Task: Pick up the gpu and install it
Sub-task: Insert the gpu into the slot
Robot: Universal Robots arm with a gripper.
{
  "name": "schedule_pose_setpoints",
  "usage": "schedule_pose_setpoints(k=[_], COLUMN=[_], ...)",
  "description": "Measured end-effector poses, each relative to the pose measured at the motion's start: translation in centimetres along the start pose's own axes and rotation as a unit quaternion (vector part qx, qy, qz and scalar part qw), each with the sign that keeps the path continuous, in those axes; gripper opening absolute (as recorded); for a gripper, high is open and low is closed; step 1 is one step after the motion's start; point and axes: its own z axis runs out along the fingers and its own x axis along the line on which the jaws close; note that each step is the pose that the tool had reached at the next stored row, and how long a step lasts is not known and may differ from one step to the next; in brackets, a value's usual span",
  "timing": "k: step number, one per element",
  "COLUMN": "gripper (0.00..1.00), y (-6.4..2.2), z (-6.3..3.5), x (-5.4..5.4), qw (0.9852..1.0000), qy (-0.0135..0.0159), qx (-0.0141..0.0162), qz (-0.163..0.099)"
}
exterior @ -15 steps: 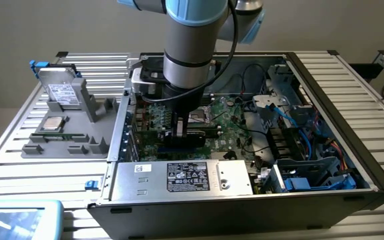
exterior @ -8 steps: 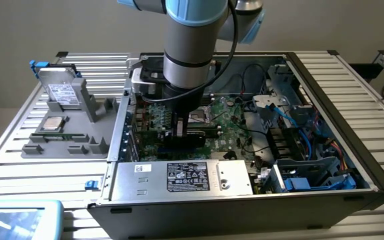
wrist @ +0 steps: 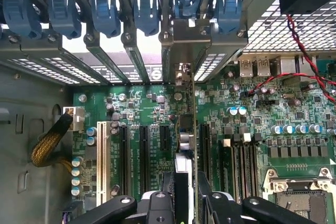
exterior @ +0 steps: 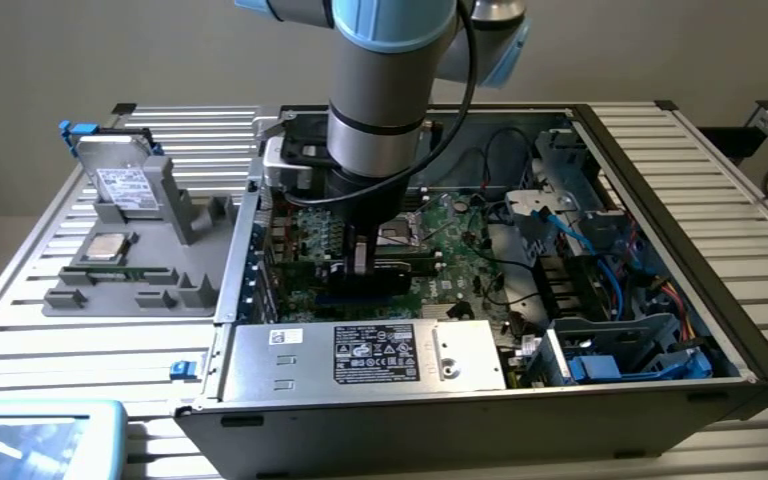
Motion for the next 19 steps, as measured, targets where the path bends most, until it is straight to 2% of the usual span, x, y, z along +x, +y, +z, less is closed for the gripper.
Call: schedule_pose_setpoints(k=[16,19], gripper=[0.28,0.28], y=[-0.01,-0.02], z=[0.01,0.07], x=[0.09,0.0], qw=[1.0,1.0], qy=[0.0023,0.0048], qx=[0.0,0.0001], qz=[-0.005,-0.005])
